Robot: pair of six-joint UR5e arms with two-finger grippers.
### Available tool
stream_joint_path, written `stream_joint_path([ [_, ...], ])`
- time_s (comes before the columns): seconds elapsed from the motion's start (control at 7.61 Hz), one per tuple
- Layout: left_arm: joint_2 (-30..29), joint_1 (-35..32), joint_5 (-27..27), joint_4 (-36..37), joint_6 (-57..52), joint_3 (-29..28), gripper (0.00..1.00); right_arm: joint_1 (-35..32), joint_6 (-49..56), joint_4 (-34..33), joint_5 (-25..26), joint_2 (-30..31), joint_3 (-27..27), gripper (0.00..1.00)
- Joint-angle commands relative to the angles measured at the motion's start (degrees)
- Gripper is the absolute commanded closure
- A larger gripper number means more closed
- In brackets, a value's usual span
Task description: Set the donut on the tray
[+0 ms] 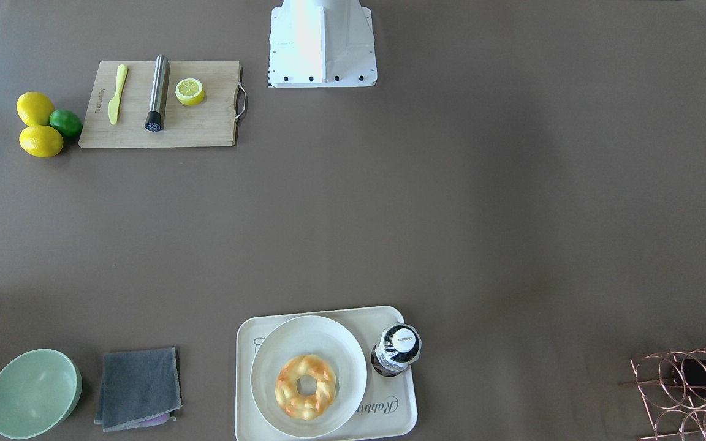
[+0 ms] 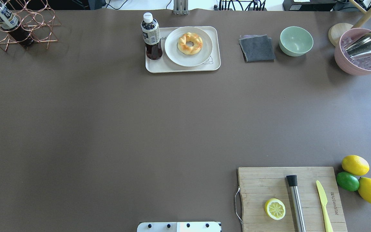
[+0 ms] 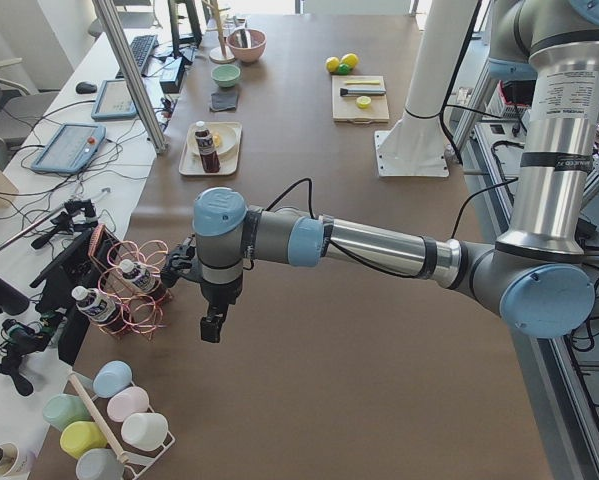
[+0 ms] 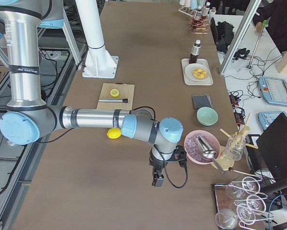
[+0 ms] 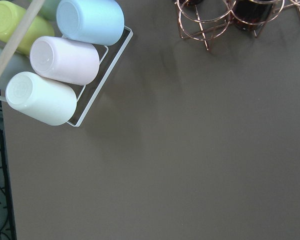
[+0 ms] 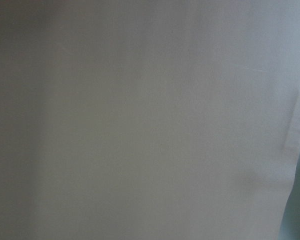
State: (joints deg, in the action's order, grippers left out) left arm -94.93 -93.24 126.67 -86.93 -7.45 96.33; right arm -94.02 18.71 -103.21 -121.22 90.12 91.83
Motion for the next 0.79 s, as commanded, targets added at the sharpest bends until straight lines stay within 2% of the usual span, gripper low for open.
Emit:
stream_joint_path([
  [0.0, 0.3, 0.3, 1.9, 0.5, -0.2, -0.9, 0.02, -2.4, 0.5, 2.8, -9.1, 0.3, -2.6, 0.0],
  [0.13, -0.1, 0.3, 2.0, 0.4, -0.4, -0.9, 0.02, -2.6, 0.0, 2.8, -13.1, 0.3, -2.7, 0.0],
  [0.26, -0.2, 0.2, 1.9, 0.4, -0.4, -0.7, 0.02, -2.7, -3.1, 2.8, -14.6, -0.2, -2.1, 0.0],
  [0.39, 0.1, 0.3, 2.0, 0.2, -0.4, -1.1, 0.02, -2.7, -7.2, 2.8, -14.6, -0.5, -0.7, 0.0],
  [0.66, 0.2, 0.6, 2.0, 0.6, -0.4, -2.0, 0.02, -2.3, -7.7, 2.8, -14.5, -1.1, -1.1, 0.0],
])
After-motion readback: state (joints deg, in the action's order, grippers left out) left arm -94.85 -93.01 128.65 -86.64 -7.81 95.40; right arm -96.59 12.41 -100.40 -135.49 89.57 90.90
